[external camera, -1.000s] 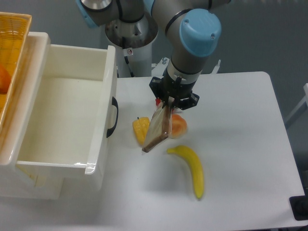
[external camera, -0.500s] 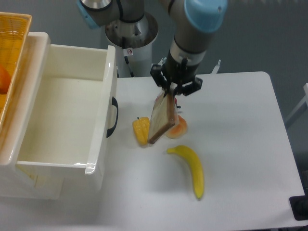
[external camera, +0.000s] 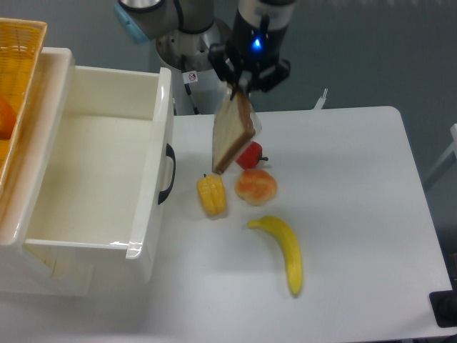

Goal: Place the toast in the upper white drawer
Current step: 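Carry the held toast over the open white drawer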

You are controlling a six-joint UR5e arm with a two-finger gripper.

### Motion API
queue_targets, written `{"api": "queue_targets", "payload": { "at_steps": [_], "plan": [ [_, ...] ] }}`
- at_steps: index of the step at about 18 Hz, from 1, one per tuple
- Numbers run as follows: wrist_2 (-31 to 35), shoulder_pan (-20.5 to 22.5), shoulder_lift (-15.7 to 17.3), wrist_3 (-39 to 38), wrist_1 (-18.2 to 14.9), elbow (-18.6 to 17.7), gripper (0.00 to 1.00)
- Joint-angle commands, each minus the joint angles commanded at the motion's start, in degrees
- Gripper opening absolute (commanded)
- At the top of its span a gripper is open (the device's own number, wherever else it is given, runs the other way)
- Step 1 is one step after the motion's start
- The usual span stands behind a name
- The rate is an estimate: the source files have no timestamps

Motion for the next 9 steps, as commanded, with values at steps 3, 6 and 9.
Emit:
{"api": "queue_targets", "payload": {
  "at_steps": [3, 6, 9],
  "plan": [
    [-3.17, -0.79, 1.41, -0.97, -1.58, -0.09, 0.25],
    [-5.98, -2.28, 2.03, -2.63, -1.41, -0.09, 0.25],
    [-6.43, -4.39, 1.94, -5.01, -1.24, 0.18, 0.25]
  ]
}}
